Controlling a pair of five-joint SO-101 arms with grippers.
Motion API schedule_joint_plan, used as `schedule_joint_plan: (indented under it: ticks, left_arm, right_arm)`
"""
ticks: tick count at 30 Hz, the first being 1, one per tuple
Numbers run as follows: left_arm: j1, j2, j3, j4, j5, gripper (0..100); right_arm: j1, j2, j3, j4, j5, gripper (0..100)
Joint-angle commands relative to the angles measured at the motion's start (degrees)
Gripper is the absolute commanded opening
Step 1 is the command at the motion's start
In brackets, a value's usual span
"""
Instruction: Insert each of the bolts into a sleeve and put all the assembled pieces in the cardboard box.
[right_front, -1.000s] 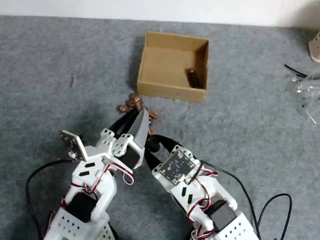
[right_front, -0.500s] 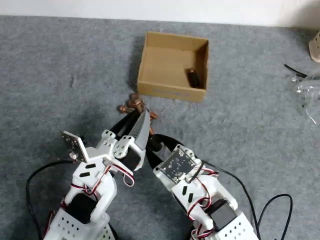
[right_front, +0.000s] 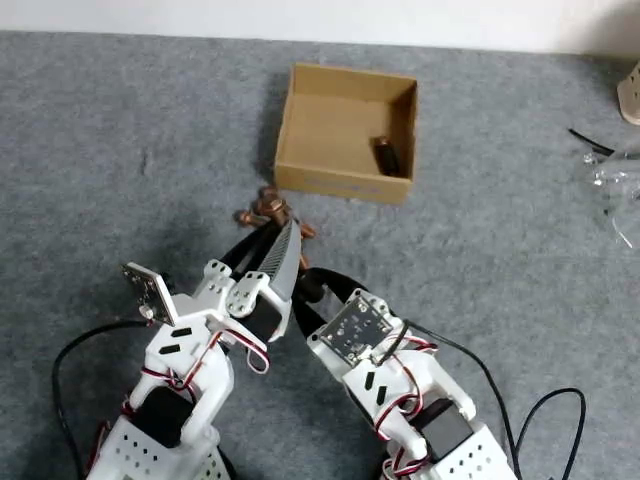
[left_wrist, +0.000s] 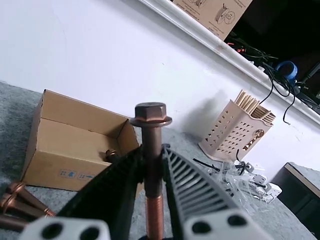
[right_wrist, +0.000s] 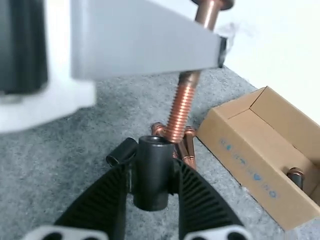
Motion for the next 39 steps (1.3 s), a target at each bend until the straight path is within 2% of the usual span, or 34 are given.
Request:
schedule_joint_plan:
  ticks: [1, 19, 26, 36, 39]
  left_arm:
    - [1.6, 0.7, 1.1, 0.6, 0.5, 1]
    - [1.7, 0.9, 1.1, 0.6, 0.5, 1]
    - [7.8, 0.7, 1.1, 6.0, -1.1, 1]
    - [7.6, 0.7, 1.1, 10.2, -3.3, 1]
    - [7.6, 0.7, 1.1, 10.1, -6.1, 1]
  right_arm:
    - [2.7, -1.2, -3.4, -3.1, -0.6, 0.5]
    - [3.9, -1.2, -3.3, -3.1, -0.8, 0.5]
    - [3.9, -1.2, -3.5, -3.1, -0.9, 0.5]
    - [4.0, -1.2, -3.1, -3.1, -0.9, 0.5]
    - [4.0, -1.2, -3.1, -3.1, -0.9, 0.5]
